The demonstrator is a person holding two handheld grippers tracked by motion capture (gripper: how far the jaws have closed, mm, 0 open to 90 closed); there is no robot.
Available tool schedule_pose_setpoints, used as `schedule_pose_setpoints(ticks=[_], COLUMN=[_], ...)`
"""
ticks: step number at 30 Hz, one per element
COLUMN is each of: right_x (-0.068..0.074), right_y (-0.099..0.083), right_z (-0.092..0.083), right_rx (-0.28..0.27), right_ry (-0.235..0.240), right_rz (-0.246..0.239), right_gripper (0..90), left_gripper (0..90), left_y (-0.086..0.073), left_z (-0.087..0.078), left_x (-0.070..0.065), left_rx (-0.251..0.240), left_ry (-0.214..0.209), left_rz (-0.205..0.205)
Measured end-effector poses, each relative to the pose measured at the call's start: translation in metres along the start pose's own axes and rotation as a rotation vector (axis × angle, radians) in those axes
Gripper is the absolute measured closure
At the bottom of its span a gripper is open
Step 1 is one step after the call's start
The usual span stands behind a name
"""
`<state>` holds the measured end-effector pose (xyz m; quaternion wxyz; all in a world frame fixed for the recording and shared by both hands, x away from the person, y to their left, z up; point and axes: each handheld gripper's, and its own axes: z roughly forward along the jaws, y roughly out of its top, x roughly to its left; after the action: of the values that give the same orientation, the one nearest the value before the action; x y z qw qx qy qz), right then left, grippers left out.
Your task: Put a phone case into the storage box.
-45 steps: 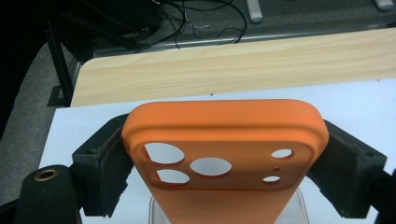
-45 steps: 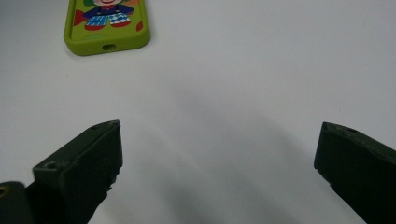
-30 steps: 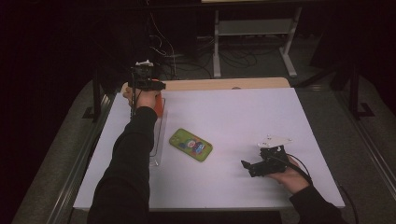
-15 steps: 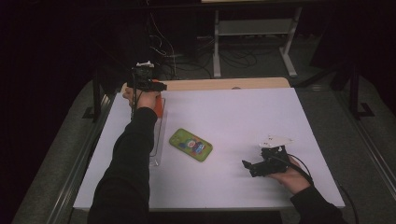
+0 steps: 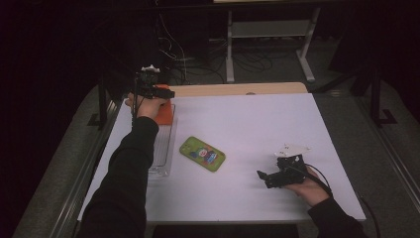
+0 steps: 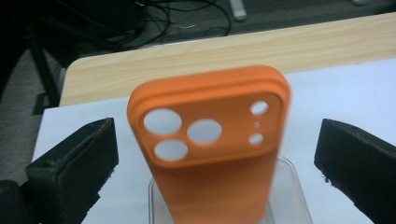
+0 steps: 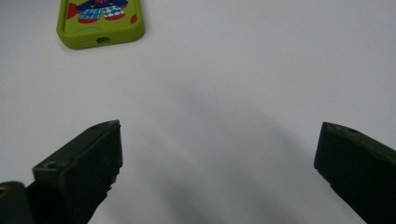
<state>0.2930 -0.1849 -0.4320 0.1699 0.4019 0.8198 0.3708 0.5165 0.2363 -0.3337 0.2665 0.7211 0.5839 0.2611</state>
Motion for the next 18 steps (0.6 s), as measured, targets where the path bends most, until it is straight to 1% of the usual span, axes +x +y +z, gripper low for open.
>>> schedule_pose_setpoints(ticks=[2, 3, 4, 5, 6, 9, 10, 11, 13, 14, 15, 17, 18], right_x=[-0.001, -0.001, 0.000, -0.001, -0.001, -0.002, -0.001, -0.001, -0.002, -0.003, -0.004, -0.005, -0.005], right_y=[0.000, 0.001, 0.001, 0.002, 0.002, 0.003, 0.003, 0.004, 0.004, 0.004, 0.003, 0.003, 0.004], right_z=[0.000, 0.000, 0.000, 0.000, 0.000, 0.001, 0.001, 0.001, 0.000, 0.000, 0.001, 0.000, -0.001], right_rx=[0.002, 0.000, -0.007, -0.006, -0.004, -0.010, -0.008, -0.010, -0.013, -0.012, -0.012, -0.012, -0.019], right_ry=[-0.005, -0.005, -0.005, -0.005, -0.006, -0.008, -0.002, -0.003, 0.004, 0.005, 0.004, 0.010, 0.014], right_rz=[-0.007, -0.002, 0.014, 0.017, 0.009, 0.003, 0.018, 0.023, 0.026, 0.025, 0.013, 0.013, 0.021], right_gripper=[0.2, 0.2, 0.2, 0.2, 0.2, 0.2, 0.2, 0.2, 0.2, 0.2, 0.2, 0.2, 0.2], left_gripper=[0.0, 0.0, 0.0, 0.0, 0.0, 0.0, 0.0, 0.0, 0.0, 0.0, 0.0, 0.0, 0.0], left_y=[-0.003, -0.004, -0.005, -0.007, -0.009, -0.016, -0.019, -0.021, -0.026, -0.028, -0.031, -0.036, -0.039], left_z=[-0.007, -0.012, -0.016, -0.020, -0.025, -0.037, -0.041, -0.044, -0.050, -0.054, -0.057, -0.063, -0.066], left_x=[0.000, 0.000, -0.001, -0.002, -0.002, -0.008, -0.010, -0.013, -0.017, -0.020, -0.021, -0.026, -0.029], left_rx=[-0.002, -0.009, -0.018, -0.023, -0.038, -0.052, -0.058, -0.064, -0.072, -0.075, -0.082, -0.096, -0.098], left_ry=[-0.014, -0.023, -0.035, -0.057, -0.079, -0.133, -0.155, -0.177, -0.210, -0.230, -0.252, -0.297, -0.316], left_rz=[0.020, 0.034, 0.042, 0.041, 0.045, 0.077, 0.079, 0.086, 0.109, 0.128, 0.129, 0.136, 0.142])
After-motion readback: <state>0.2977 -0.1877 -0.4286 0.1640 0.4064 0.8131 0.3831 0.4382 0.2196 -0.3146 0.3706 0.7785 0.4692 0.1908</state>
